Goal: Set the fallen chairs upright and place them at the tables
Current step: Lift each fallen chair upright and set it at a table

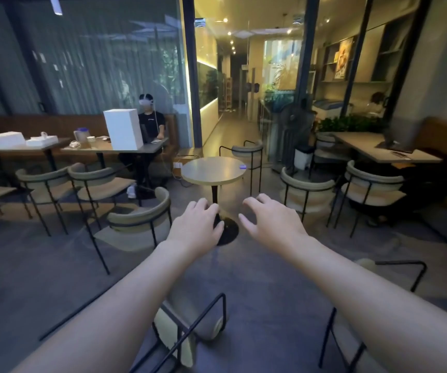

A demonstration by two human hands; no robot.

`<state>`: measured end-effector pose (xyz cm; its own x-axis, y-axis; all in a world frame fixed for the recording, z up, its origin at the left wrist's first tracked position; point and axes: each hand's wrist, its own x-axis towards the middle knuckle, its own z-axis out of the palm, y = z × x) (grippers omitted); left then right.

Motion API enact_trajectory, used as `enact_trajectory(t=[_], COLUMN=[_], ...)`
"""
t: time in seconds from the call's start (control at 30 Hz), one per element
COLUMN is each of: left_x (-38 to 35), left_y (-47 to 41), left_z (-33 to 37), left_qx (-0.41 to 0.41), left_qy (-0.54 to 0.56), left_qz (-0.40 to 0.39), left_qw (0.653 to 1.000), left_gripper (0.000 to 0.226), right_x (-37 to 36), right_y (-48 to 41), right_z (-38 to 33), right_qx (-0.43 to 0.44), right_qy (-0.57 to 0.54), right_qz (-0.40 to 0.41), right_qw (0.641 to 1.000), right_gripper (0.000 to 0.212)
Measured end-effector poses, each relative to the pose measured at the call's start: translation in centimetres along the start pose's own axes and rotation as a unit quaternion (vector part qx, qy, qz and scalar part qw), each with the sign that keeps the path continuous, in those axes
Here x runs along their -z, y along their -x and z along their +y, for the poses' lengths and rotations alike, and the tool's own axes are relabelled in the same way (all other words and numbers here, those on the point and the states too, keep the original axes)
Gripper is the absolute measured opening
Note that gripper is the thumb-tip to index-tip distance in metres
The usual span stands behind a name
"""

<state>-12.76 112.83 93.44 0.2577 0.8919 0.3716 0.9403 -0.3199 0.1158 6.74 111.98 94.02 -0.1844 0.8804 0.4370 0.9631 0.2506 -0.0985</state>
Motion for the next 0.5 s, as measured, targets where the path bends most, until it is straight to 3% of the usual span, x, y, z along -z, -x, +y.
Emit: enact_trajectory(t=[0.27, 0.5], left_x=[-5.5, -9.3], left_y=[-16.6, -27.2], left_z=[-4.6, -9.4], left_qx=[-0.022, 0.015], left_qy=[0.009, -0.054], left_qz=[-0.022, 0.037], left_qw=[0.999, 0.998], left_gripper=[0.035, 0.031], right_x=[-4.9, -12.1], right_y=[-13.4, -28.2], right_z=[5.8, 7.9], right_qx=[-0.037, 0.061], right_qy=[0.028, -0.003], right_qz=[-0.024, 0.002], right_qw=[0.999, 0.998], right_gripper=[0.041, 0.038])
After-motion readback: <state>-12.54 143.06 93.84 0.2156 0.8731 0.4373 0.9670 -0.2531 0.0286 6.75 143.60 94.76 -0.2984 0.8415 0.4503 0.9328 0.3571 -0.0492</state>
